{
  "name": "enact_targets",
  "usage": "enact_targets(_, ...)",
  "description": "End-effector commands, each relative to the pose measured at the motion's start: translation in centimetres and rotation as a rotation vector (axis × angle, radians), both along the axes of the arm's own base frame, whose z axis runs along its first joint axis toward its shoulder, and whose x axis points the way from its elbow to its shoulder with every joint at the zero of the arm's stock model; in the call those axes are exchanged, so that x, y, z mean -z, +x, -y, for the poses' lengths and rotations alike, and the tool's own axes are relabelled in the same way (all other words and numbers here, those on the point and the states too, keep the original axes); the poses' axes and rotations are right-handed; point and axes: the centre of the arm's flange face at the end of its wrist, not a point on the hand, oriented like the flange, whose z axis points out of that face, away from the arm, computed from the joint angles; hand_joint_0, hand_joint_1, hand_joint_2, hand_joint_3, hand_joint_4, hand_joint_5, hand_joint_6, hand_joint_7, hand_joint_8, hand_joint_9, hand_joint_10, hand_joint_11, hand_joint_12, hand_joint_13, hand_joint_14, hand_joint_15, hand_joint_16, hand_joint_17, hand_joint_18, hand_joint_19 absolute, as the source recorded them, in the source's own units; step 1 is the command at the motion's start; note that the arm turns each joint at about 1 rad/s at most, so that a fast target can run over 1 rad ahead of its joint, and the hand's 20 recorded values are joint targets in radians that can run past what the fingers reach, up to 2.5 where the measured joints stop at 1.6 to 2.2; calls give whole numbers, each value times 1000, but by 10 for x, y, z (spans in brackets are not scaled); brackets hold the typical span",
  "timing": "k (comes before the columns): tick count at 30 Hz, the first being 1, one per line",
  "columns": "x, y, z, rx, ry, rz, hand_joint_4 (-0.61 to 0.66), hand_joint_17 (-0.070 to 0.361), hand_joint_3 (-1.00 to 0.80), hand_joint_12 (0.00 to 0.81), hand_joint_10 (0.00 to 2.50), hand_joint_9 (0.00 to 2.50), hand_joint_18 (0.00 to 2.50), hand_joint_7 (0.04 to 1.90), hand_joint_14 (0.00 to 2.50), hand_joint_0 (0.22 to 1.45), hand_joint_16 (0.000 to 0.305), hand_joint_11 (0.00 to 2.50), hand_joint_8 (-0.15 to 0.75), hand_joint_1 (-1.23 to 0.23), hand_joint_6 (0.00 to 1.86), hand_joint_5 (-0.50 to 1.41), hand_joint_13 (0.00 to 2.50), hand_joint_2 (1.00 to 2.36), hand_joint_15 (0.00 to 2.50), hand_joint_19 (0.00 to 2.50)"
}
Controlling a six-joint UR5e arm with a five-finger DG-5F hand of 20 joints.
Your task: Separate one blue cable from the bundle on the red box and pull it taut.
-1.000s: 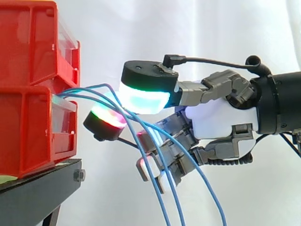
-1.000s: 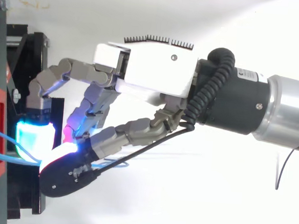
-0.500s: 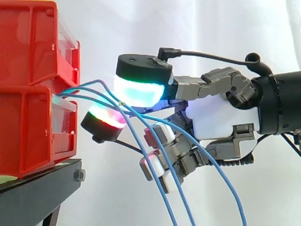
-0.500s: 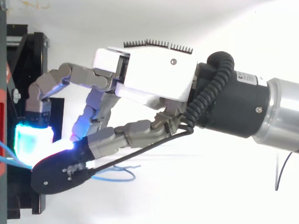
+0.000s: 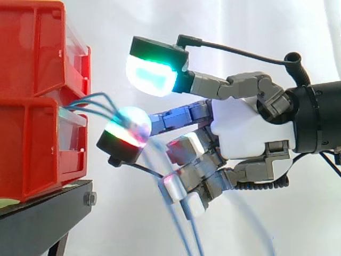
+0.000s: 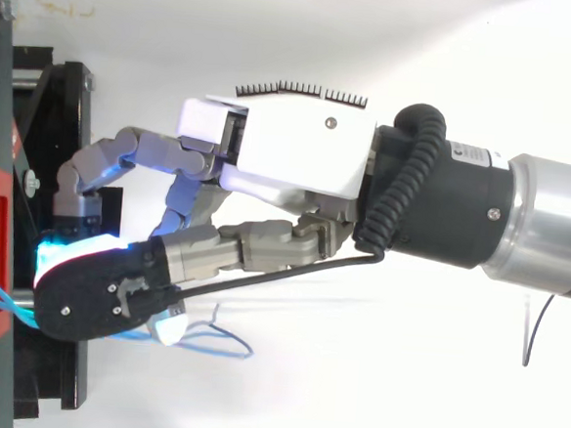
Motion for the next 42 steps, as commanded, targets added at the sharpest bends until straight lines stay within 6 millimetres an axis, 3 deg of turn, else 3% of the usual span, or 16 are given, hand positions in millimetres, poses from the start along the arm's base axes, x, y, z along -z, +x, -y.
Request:
enact_targets(1,0,0,0,1,1,0,115,120,-500,448,12,1381,1093,959,16,449,53,844,365,-544,828,-121,1170,1000,584,523)
enact_targets(3,0,0,0,1,2,0,117,120,-500,447,12,1351,1099,919,18,445,54,845,358,-639,848,-133,1164,1000,587,515)
enact_targets(7,1,0,-1,-1,3,-1,116,115,-500,432,12,1351,1080,907,18,462,51,854,351,-690,853,-137,1154,1000,583,516)
enact_targets(20,1,0,-1,-1,3,-1,126,109,-500,417,12,1334,1055,858,18,498,48,878,342,-642,821,-147,1146,1000,601,540)
enact_targets(24,3,-1,1,1,1,-6,151,109,-500,416,13,1318,1048,1019,17,497,49,837,334,-610,632,-112,1140,1000,590,535)
enact_targets(27,9,-4,1,3,-4,-20,203,111,-500,416,14,1292,1039,1200,18,489,49,757,334,-596,501,-98,1117,1000,571,517)
enact_targets(29,19,-8,3,2,-10,-42,259,112,-500,411,12,1238,1021,1087,16,484,50,663,328,-591,501,-108,1101,1000,542,499)
enact_targets(32,54,-24,11,7,-21,-105,292,111,-500,404,14,1179,996,986,15,478,49,553,319,-586,502,-117,1068,1000,496,482)
enact_targets(39,77,-28,26,56,-20,-56,289,109,-500,398,9,1120,917,906,12,473,49,431,318,-587,502,-124,986,1000,413,423)
enact_targets(42,82,-25,23,56,-27,-6,285,107,-500,401,8,1077,799,872,10,469,48,366,310,-594,502,-126,912,1000,340,334)
